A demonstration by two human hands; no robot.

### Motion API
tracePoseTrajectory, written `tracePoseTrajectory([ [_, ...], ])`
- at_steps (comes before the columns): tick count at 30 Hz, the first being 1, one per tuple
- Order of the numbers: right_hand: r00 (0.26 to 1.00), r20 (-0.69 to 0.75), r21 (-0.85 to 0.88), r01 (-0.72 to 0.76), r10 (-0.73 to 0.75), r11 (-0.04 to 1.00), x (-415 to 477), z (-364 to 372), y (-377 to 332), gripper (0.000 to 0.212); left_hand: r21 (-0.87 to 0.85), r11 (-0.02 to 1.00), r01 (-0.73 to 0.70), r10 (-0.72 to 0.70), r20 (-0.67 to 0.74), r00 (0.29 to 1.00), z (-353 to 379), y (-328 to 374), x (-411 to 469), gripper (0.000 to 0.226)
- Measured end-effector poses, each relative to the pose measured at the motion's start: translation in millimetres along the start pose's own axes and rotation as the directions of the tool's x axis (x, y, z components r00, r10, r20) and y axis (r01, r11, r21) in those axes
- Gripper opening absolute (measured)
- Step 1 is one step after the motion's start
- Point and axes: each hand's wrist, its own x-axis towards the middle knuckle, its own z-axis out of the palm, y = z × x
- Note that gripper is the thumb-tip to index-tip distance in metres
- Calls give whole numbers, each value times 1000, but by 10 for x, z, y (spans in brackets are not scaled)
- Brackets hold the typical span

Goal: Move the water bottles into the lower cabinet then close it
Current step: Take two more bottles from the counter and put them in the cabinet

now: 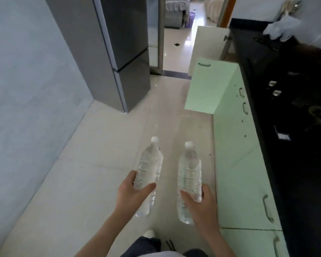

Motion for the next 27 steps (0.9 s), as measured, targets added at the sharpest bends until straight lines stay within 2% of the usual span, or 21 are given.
tracePoseTrajectory([
  [6,995,94,-13,48,-46,999,750,545,-535,27,-118,993,29,-40,-92,995,-423,244,781,33],
  [14,987,161,9,26,-27,1000,2292,931,-896,23,-112,988,109,-124,-146,981,-218,580,2106,36],
  [19,980,194,29,38,-43,999,3569,1035,-1501,24,-99,992,83,-101,-196,975,-71,1349,3150,47],
  [23,979,178,32,100,-104,995,4490,1130,-2046,29,-110,994,22,-46,-219,975,-49,2027,4025,43],
  [27,983,154,44,98,-103,994,5256,1270,-2345,27,-107,994,9,-33,-222,974,23,2445,4850,44],
])
